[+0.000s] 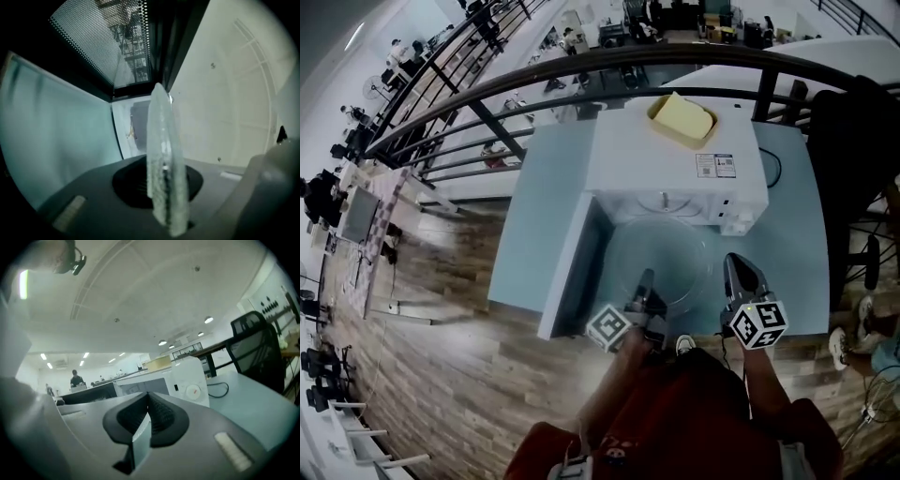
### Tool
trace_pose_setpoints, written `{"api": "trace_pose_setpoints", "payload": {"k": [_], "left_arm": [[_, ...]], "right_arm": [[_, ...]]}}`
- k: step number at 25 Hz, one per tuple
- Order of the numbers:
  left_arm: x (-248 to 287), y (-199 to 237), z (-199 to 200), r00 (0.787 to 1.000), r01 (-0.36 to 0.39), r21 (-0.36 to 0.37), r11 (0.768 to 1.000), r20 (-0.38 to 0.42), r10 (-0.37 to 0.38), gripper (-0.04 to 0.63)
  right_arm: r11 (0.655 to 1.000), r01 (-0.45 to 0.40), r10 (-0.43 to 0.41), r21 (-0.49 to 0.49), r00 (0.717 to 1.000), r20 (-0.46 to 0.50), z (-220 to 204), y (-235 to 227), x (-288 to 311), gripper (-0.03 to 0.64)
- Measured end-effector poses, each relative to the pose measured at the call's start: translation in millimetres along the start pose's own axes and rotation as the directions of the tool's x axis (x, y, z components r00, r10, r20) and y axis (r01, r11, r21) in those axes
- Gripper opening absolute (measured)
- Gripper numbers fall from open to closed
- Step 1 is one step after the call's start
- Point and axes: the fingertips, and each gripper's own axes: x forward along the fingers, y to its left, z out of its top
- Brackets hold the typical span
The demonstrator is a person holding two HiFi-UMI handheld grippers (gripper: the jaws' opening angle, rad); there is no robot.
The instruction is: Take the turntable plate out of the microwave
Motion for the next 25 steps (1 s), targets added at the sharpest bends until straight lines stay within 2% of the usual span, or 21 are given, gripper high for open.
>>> {"api": "trace_pose_setpoints", "payload": {"k": [3,5,16,25], "left_arm": [[-1.5,-6.4,8.8,1.000,0.007,0.026,1.000,-0.023,-0.006,0.028],[-2.4,-13.1,15.0,0.999,0.022,0.018,1.000,-0.027,-0.022,0.028],[-2.1,-45.9,32.7,0.997,0.072,0.031,0.997,-0.044,-0.070,0.028],[-2.1,-50.7,29.3,0.996,0.074,-0.018,0.997,-0.045,-0.075,0.028]], "right_arm": [[0.987,0.032,-0.030,-0.159,0.999,0.011,12.0,19.6,3.2,0.000],[0.980,0.043,-0.039,-0.196,0.999,0.028,19.0,29.5,4.6,0.000],[0.974,0.097,-0.075,-0.207,0.991,0.109,49.2,48.5,3.5,0.000],[0.972,0.109,-0.086,-0.209,0.990,0.115,50.4,49.1,-0.7,0.000]]}}
